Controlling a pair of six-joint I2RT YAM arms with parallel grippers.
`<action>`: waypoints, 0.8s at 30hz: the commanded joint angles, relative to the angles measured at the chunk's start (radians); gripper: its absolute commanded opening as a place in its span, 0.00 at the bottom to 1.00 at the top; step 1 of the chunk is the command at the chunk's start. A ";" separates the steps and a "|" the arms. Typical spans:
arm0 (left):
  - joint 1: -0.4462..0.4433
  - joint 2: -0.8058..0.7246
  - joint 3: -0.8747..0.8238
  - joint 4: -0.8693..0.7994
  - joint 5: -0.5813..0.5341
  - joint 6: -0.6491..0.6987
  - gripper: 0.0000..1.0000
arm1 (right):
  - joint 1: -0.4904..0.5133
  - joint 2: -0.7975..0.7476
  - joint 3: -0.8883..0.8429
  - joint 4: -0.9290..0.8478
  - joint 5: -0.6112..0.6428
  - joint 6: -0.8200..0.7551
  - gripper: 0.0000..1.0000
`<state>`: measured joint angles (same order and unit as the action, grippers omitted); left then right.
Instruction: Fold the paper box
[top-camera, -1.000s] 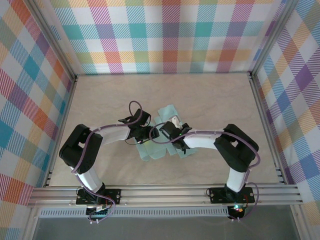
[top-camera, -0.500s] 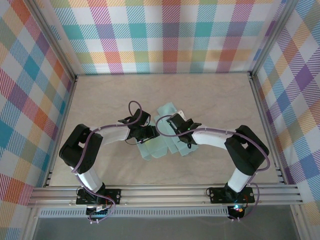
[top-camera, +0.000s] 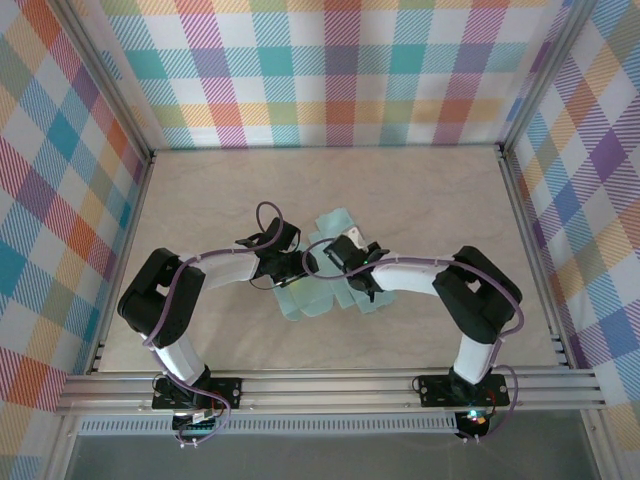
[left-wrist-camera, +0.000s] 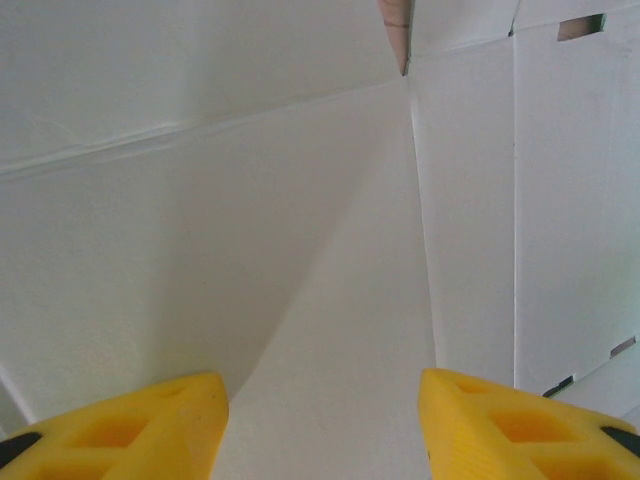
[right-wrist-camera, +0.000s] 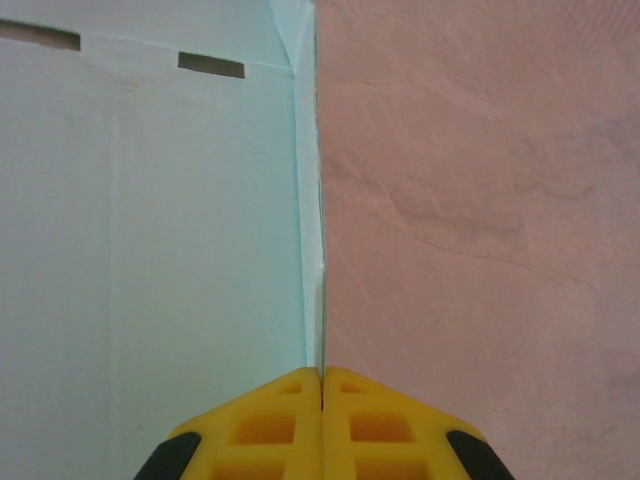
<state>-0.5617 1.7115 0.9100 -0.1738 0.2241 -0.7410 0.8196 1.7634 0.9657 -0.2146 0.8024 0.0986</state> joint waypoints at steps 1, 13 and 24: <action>0.008 0.020 -0.040 -0.081 -0.031 -0.005 0.55 | -0.025 -0.044 -0.017 0.032 -0.061 0.027 0.00; 0.008 0.023 -0.034 -0.087 -0.035 -0.008 0.55 | 0.057 0.075 0.049 -0.035 0.067 0.043 0.00; 0.008 0.014 -0.035 -0.091 -0.043 -0.007 0.55 | -0.024 0.013 0.019 -0.019 -0.058 0.094 0.00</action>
<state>-0.5613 1.7107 0.9100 -0.1753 0.2195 -0.7414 0.7975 1.7798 0.9821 -0.2253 0.7639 0.1650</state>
